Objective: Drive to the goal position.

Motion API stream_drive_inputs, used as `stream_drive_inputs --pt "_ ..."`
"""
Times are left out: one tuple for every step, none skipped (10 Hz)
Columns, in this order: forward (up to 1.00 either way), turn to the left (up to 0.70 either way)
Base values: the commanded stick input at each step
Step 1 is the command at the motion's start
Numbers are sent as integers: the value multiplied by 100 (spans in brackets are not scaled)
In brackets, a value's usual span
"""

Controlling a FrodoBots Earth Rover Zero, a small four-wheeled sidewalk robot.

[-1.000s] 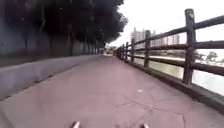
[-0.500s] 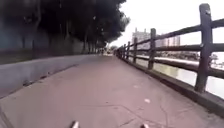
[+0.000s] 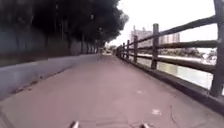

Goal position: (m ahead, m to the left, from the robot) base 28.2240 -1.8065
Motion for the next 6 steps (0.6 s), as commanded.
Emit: stream_drive_inputs --pt "70 0" --pt "70 0" --pt "70 0" --pt "70 0" --pt "70 0" --pt "70 0"
